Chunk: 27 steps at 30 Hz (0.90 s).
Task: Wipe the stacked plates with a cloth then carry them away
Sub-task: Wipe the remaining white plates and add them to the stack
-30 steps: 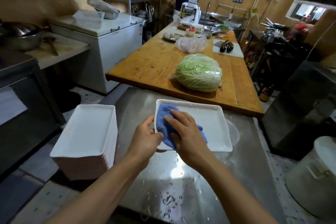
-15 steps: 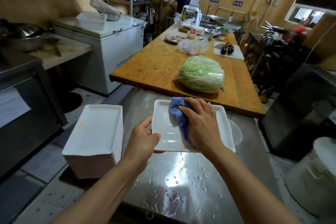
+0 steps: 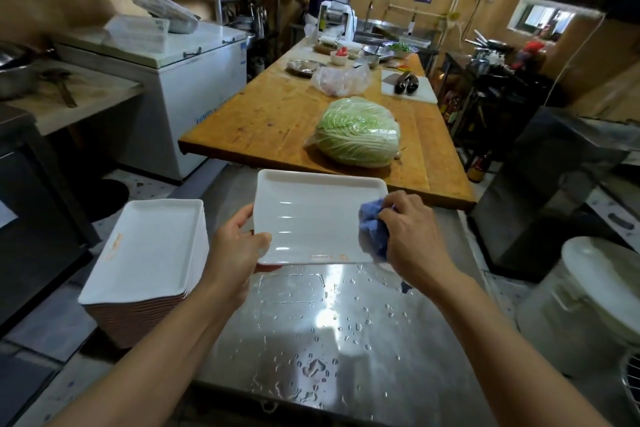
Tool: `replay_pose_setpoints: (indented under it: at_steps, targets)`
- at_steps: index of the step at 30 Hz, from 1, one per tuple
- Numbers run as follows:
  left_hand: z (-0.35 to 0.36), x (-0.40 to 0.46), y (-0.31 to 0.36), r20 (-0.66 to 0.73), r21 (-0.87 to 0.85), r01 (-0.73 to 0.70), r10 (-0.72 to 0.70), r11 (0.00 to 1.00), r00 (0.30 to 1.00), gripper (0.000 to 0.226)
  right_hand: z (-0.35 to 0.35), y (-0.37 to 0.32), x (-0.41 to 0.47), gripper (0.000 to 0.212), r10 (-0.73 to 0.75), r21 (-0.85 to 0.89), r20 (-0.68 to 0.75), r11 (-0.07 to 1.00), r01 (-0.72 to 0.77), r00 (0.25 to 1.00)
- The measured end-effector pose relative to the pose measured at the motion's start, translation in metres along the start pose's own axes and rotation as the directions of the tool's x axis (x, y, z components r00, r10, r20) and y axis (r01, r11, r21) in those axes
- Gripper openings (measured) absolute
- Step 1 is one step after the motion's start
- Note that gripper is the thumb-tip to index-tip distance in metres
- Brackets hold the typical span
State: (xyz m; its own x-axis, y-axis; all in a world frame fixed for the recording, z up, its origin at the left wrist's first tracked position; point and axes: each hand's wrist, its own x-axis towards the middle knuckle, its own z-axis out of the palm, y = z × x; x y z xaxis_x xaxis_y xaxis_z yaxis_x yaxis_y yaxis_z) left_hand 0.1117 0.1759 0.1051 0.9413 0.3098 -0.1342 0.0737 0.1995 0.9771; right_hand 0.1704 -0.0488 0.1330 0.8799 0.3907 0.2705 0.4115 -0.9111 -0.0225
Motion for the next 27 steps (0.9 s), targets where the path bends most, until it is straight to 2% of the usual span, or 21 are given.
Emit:
replay_pose_setpoints:
  at_steps: [3, 7, 9, 12, 14, 16, 19, 21, 25, 27]
  targets:
    - [0.003, 0.009, 0.001, -0.053, -0.064, 0.038, -0.041, 0.997, 0.998, 0.057, 0.006, -0.006, -0.016, 0.019, -0.056, 0.083, 0.063, 0.995, 0.051, 0.996]
    - [0.009, 0.008, -0.001, -0.027, -0.082, 0.064, -0.066, 0.995, 0.997, 0.048, 0.015, -0.033, -0.022, 0.026, -0.095, 0.408, 0.035, 0.91, 0.073, 0.995]
    - [0.012, 0.005, -0.002, 0.002, -0.07, 0.055, -0.055, 0.996, 0.998, 0.04, 0.017, -0.049, -0.016, 0.028, -0.091, 0.52, -0.034, 0.849, 0.096, 0.995]
    - [0.015, -0.001, -0.002, 0.051, -0.066, 0.042, -0.038, 0.997, 0.998, 0.03, 0.021, -0.061, 0.009, 0.028, -0.058, 0.5, -0.126, 0.858, 0.114, 0.99]
    - [0.017, -0.004, -0.002, 0.083, -0.055, 0.038, -0.033, 0.998, 0.996, 0.029, 0.018, -0.066, 0.027, 0.017, 0.026, 0.505, -0.221, 0.858, 0.092, 0.975]
    - [0.018, -0.005, -0.001, 0.083, -0.059, 0.031, -0.026, 0.998, 0.996, 0.03, 0.012, -0.074, 0.038, 0.02, 0.026, 0.468, -0.28, 0.877, 0.113, 0.96]
    - [0.016, -0.004, 0.002, 0.076, -0.056, 0.01, -0.006, 0.998, 0.997, 0.03, 0.01, -0.087, 0.038, 0.045, -0.133, 0.455, -0.193, 0.865, 0.209, 0.972]
    - [0.012, -0.004, 0.004, 0.069, -0.059, 0.012, -0.008, 0.998, 0.998, 0.029, 0.008, -0.09, 0.032, 0.051, -0.176, 0.513, -0.103, 0.834, 0.204, 0.979]
    - [0.006, 0.0, 0.004, 0.052, -0.07, -0.004, 0.007, 0.998, 0.999, 0.028, 0.012, -0.091, 0.012, 0.027, -0.277, 0.628, -0.05, 0.738, 0.246, 0.959]
    - [0.006, 0.003, 0.004, 0.02, -0.084, -0.01, 0.012, 0.996, 1.0, 0.029, 0.017, -0.092, 0.001, 0.016, -0.302, 0.619, -0.058, 0.737, 0.272, 0.951]
